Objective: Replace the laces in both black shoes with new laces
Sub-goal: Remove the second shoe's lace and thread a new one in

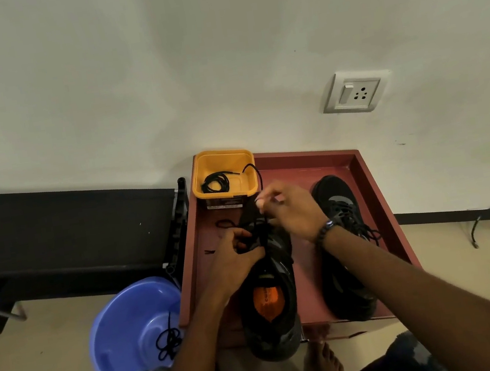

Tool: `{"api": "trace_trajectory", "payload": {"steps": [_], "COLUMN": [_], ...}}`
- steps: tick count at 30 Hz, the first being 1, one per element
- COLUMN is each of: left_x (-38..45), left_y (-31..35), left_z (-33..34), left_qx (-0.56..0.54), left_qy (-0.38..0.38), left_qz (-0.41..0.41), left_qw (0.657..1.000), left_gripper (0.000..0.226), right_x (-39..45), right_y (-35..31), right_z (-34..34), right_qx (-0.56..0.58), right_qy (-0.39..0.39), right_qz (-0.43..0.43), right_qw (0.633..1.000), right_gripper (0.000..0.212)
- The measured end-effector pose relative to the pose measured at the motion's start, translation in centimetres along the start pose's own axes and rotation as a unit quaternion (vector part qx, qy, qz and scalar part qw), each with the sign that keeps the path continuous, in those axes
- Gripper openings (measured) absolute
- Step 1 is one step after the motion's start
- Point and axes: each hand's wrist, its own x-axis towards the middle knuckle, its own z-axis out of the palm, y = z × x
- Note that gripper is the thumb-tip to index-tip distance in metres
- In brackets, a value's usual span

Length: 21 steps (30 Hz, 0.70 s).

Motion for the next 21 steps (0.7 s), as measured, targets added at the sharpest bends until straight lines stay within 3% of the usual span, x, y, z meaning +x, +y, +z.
{"api": "trace_trajectory", "payload": {"steps": [2, 3, 4, 7, 9, 11, 14, 17, 21], "left_x": [-0.1, -0.2, -0.2, 0.1, 0.0, -0.1, -0.2, 0.0, 0.2], "left_y": [0.1, 0.2, 0.0, -0.2, -0.1, 0.1, 0.2, 0.1, 0.0], "left_z": [-0.1, 0.1, 0.3, 1.0, 1.0, 1.0, 1.3, 1.4, 1.2], "left_qx": [-0.017, -0.012, 0.003, 0.027, 0.002, 0.006, 0.020, 0.022, -0.003], "left_qy": [-0.009, -0.016, -0.020, -0.013, 0.000, 0.004, 0.009, 0.008, 0.002], "left_qz": [0.005, 0.011, 0.020, 0.022, 0.004, -0.001, -0.004, -0.007, -0.029], "left_qw": [1.000, 1.000, 1.000, 0.999, 1.000, 1.000, 1.000, 1.000, 1.000], "left_gripper": [0.032, 0.032, 0.033, 0.035, 0.034, 0.037, 0.039, 0.039, 0.035], "right_x": [-0.6, -0.9, -1.2, -1.8, -1.6, -1.3, -0.8, -0.3, -0.5], "right_y": [0.8, 1.6, 2.2, 2.2, 1.4, 0.5, 0.4, 0.1, 0.1], "right_z": [0.3, 0.4, 0.4, -0.2, -0.6, -0.5, -0.1, -0.6, -0.6], "right_qx": [0.219, 0.199, 0.134, -0.111, -0.295, -0.427, -0.496, -0.489, -0.493], "right_qy": [0.066, 0.066, 0.052, 0.000, -0.050, -0.134, -0.155, -0.171, -0.189], "right_qz": [0.148, 0.158, 0.137, -0.012, -0.136, -0.175, -0.208, -0.199, -0.201], "right_qw": [0.962, 0.965, 0.980, 0.994, 0.945, 0.877, 0.828, 0.832, 0.825], "right_gripper": [0.007, 0.005, 0.003, 0.039, 0.045, 0.036, 0.024, 0.026, 0.045]}}
